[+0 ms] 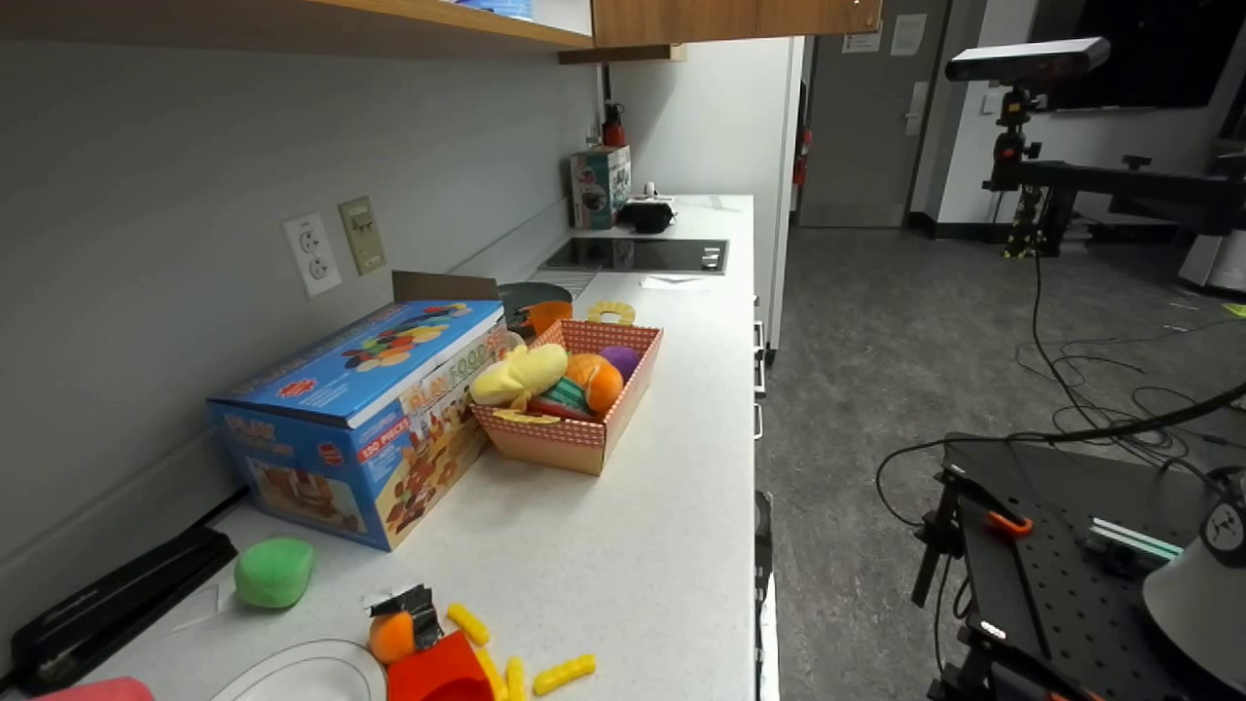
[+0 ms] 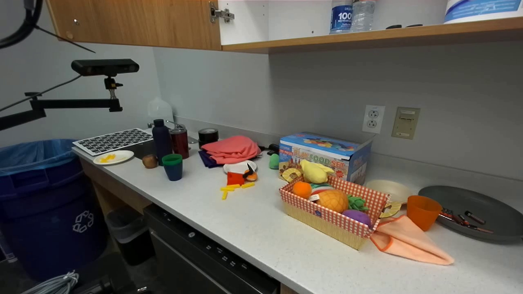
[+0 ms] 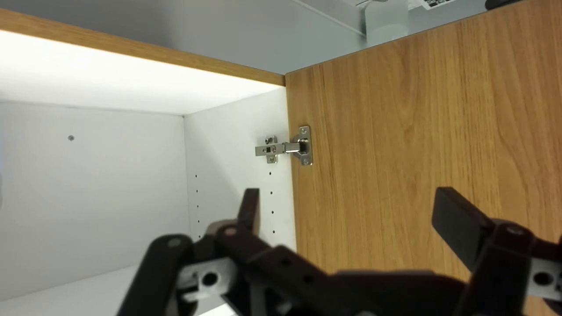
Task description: Open the door of the cabinet
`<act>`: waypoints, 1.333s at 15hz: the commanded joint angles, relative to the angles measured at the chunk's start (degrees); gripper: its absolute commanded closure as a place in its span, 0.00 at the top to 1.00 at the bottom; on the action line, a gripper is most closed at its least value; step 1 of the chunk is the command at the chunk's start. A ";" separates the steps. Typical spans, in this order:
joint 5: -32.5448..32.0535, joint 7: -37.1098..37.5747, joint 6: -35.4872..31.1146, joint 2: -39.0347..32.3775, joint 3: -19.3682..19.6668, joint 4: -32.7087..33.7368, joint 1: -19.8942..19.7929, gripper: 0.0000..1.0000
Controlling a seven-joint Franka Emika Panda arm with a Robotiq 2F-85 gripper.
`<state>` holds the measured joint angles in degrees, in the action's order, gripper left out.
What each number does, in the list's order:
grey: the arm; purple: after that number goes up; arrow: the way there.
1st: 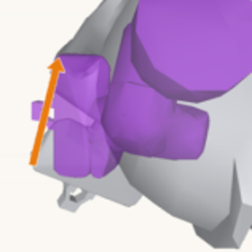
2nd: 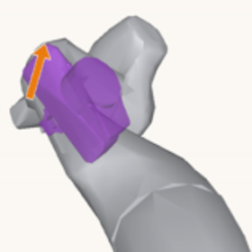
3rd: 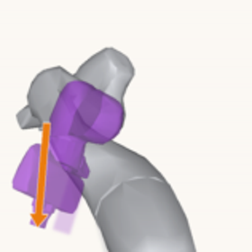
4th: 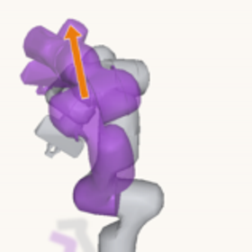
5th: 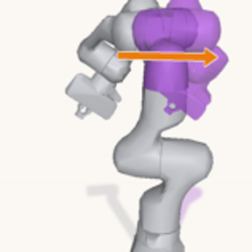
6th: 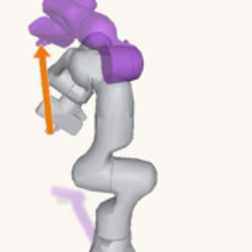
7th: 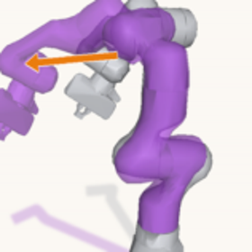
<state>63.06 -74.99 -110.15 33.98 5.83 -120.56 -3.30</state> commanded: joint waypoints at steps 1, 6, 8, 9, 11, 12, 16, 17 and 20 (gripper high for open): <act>3.18 -1.87 -3.59 1.88 -0.35 -2.08 0.99 1.00; 1.24 0.06 -1.66 -0.39 0.08 0.10 0.60 1.00; 1.24 0.06 -1.66 -0.43 0.08 0.10 0.59 1.00; 1.24 0.06 -1.66 -0.43 0.08 0.10 0.59 1.00; 1.24 0.06 -1.66 -0.43 0.08 0.10 0.59 1.00; 1.24 0.06 -1.66 -0.43 0.08 0.10 0.59 1.00; 1.24 0.06 -1.66 -0.43 0.08 0.10 0.59 1.00; 1.24 0.06 -1.66 -0.43 0.08 0.10 0.59 1.00; 1.24 0.06 -1.66 -0.43 0.08 0.10 0.59 1.00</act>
